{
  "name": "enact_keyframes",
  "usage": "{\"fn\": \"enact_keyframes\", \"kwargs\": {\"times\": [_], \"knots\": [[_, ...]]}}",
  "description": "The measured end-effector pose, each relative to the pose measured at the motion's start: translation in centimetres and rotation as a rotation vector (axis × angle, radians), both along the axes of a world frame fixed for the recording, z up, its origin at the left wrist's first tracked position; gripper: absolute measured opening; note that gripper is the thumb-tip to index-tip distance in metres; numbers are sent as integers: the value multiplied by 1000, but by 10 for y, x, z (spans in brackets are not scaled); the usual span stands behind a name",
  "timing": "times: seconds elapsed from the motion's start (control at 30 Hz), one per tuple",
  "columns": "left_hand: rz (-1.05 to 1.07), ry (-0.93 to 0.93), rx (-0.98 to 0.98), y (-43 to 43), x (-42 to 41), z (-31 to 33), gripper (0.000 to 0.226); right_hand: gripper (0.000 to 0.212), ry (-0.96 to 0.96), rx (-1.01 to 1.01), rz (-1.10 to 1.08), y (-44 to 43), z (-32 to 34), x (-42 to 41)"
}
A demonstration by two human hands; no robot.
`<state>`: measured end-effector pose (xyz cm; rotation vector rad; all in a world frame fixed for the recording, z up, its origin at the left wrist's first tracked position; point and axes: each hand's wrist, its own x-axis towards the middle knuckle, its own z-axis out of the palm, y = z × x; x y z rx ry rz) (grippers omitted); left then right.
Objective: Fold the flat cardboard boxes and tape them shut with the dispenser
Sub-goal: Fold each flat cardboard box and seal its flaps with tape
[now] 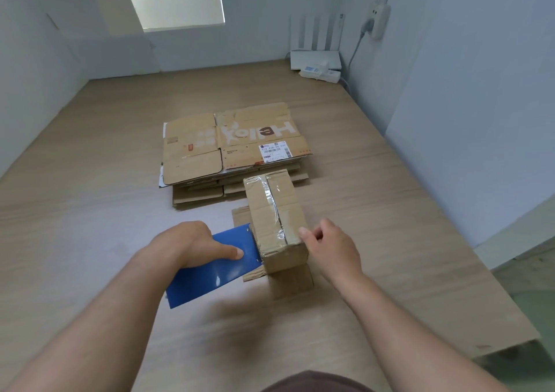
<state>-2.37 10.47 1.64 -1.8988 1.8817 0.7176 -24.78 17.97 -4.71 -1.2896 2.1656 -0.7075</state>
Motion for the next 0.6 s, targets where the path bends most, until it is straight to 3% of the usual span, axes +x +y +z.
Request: {"fn": "enact_keyframes", "kwargs": {"times": [0.1,0.2,0.43,0.6], "knots": [[29,-50,-17,4,-6,1,55,32,-22,-26,45,-5,-5,4],[-157,-297,-204,28,-10,-18,41,31,-64,-47,35,-4,-6,3],[-3,-221,-300,34,11,-42,33,30,-66,-1,64,-7,1,0],[95,-192,-253,39,31,-65,33,31,-39,16,73,-8,3,-1]]}}
